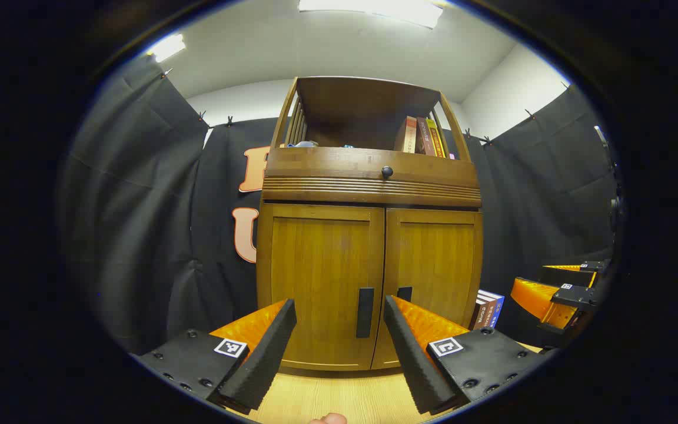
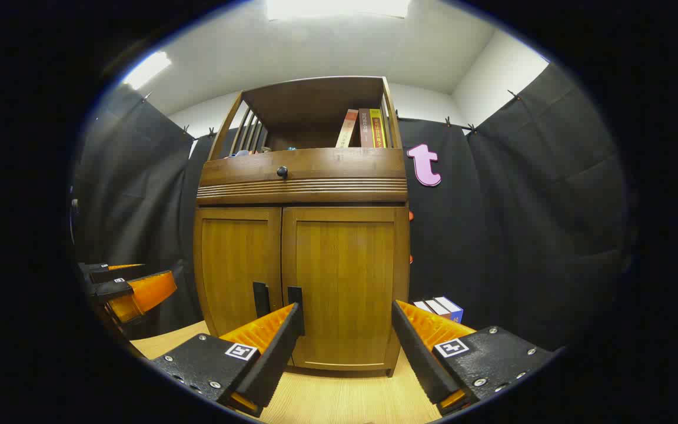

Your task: Open the right door of the double-door shoe cabinet with the right hand, and open the left door with the left hand.

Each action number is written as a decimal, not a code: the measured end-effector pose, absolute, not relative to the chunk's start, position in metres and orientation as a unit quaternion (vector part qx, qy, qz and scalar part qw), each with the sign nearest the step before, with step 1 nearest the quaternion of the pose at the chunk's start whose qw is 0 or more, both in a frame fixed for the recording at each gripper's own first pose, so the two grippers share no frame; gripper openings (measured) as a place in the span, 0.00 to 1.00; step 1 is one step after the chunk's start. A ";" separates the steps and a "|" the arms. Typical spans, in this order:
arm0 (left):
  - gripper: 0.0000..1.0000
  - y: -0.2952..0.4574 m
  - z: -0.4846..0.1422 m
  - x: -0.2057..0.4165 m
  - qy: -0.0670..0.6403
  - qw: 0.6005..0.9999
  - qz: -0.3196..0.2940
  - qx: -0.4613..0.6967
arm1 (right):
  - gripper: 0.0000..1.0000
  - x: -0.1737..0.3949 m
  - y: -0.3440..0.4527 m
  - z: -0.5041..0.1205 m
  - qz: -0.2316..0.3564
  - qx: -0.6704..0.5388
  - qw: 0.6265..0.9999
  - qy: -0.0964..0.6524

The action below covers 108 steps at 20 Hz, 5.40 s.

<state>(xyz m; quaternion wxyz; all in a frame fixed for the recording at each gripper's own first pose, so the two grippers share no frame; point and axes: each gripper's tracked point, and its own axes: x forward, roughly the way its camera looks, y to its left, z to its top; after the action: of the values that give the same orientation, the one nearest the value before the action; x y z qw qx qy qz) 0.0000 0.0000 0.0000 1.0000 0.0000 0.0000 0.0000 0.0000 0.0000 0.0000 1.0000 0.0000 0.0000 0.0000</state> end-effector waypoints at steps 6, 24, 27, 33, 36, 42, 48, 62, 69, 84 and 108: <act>0.95 0.002 0.000 0.001 0.000 1.000 0.001 0.004 | 0.94 0.001 -0.001 -0.003 -0.002 -0.001 1.000 0.001; 0.95 0.007 -0.003 0.003 0.006 1.000 0.008 0.003 | 0.94 0.008 0.009 -0.010 0.007 -0.004 1.000 0.009; 0.96 0.011 -0.003 0.001 0.005 1.000 0.012 0.003 | 0.94 0.012 0.014 -0.008 0.009 -0.004 1.000 0.004; 0.98 0.028 -0.003 0.000 0.005 1.000 0.026 0.007 | 0.94 0.059 0.035 0.000 0.037 0.003 0.999 -0.013; 0.97 0.038 -0.003 0.000 0.007 0.999 0.033 0.011 | 0.94 0.097 0.059 -0.004 0.062 0.023 0.998 -0.013; 0.96 0.060 0.001 -0.005 -0.001 0.998 0.056 0.011 | 0.94 0.177 0.092 -0.028 0.073 0.011 0.997 -0.005; 0.96 0.086 0.002 -0.014 -0.003 0.997 0.082 0.014 | 0.93 0.229 0.102 -0.087 0.053 -0.002 0.998 0.046; 0.98 0.113 -0.001 -0.012 0.000 0.995 0.098 0.027 | 0.74 0.259 0.107 -0.128 0.025 0.023 0.996 0.079; 0.96 0.103 -0.018 0.012 0.015 0.997 0.070 0.007 | 0.46 0.257 0.121 -0.130 0.044 0.017 0.997 0.069; 0.95 0.086 -0.027 0.010 0.029 0.996 0.081 -0.001 | 0.29 0.233 0.121 -0.131 0.082 0.006 0.994 0.070; 0.95 0.019 -0.036 0.000 0.035 0.998 0.049 -0.008 | 0.26 0.067 0.016 -0.120 0.075 0.013 0.991 0.106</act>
<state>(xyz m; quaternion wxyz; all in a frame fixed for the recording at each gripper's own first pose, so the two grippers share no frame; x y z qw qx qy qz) 0.0002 0.0188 -0.0357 0.9981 -0.0084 0.0348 0.0493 0.0674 0.0156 -0.1200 0.9915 0.0134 0.1055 0.0750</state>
